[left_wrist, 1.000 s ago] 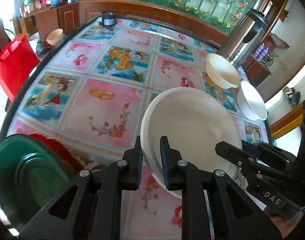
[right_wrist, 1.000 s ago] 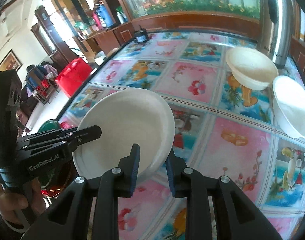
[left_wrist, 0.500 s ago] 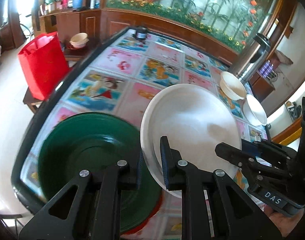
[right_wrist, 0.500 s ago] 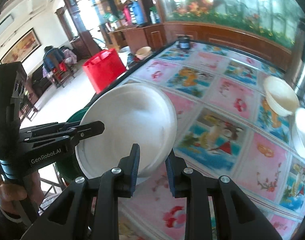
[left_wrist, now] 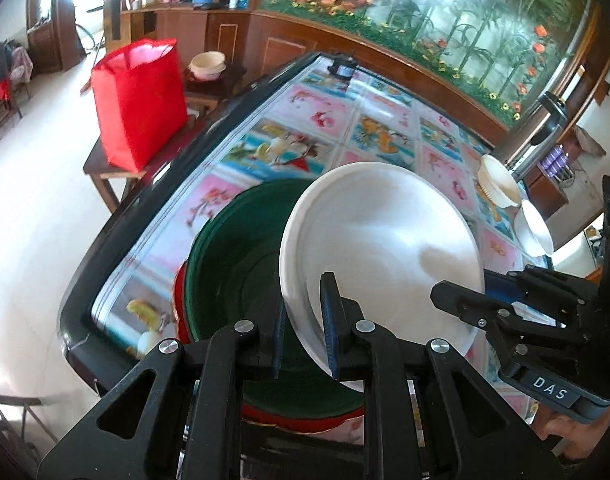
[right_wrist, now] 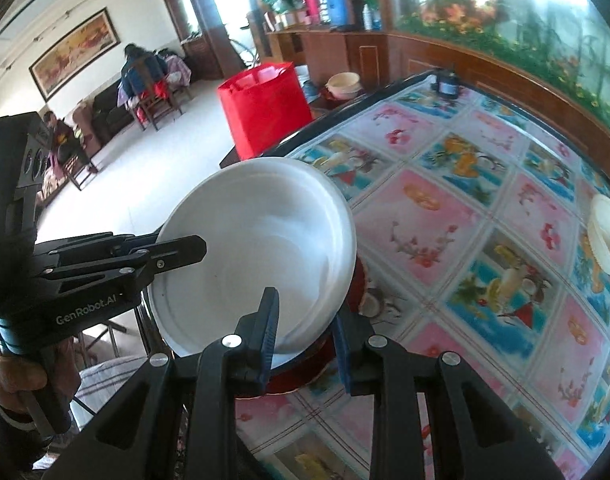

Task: Organize plates and bowls
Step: 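Lower the white plate with both tools into the green basin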

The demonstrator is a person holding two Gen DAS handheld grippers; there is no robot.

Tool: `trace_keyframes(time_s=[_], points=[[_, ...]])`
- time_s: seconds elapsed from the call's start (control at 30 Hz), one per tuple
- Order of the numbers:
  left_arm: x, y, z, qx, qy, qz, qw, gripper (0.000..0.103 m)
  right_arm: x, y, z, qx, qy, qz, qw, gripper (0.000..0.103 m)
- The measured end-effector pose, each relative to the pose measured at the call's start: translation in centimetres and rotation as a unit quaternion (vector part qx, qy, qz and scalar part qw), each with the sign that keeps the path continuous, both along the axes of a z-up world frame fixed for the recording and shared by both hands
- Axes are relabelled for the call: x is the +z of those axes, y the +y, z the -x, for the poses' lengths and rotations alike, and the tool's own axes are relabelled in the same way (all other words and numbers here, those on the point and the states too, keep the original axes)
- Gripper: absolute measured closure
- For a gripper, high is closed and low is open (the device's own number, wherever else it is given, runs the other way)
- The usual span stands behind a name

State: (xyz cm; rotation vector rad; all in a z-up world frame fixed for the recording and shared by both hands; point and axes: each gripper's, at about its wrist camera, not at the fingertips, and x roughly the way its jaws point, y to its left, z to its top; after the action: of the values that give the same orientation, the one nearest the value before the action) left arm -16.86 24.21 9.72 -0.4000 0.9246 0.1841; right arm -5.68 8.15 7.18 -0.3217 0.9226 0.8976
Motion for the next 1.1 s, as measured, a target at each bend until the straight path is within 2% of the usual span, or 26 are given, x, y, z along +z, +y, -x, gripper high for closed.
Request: trace_keyframes(time_s=[0.17, 0.47, 0.77, 1.1], points=[[-1.8, 0.7, 0.0, 0.007, 0.016, 0.008, 0.9998, 0.087, -1.0, 0.8, 0.4, 0.007, 0.010, 0.013, 1.000, 0.076], [-3.8, 1.2, -0.2, 0.019, 0.035, -0.025, 0.9989, 0.087, -3.6, 2.9, 0.1, 0.017, 0.029, 0.048, 0.998, 0.071], [-4.1, 1.4, -0.4, 0.022, 0.033, -0.046, 0.9982, 0.087, -3.4, 4.1, 0.7, 0.030, 0.014, 0.066, 0.997, 0.059], [-4.2, 0.8, -1.0, 0.021, 0.036, -0.070, 0.9967, 0.087, -3.1, 3.9, 0.5, 0.026, 0.008, 0.066, 0.997, 0.057]])
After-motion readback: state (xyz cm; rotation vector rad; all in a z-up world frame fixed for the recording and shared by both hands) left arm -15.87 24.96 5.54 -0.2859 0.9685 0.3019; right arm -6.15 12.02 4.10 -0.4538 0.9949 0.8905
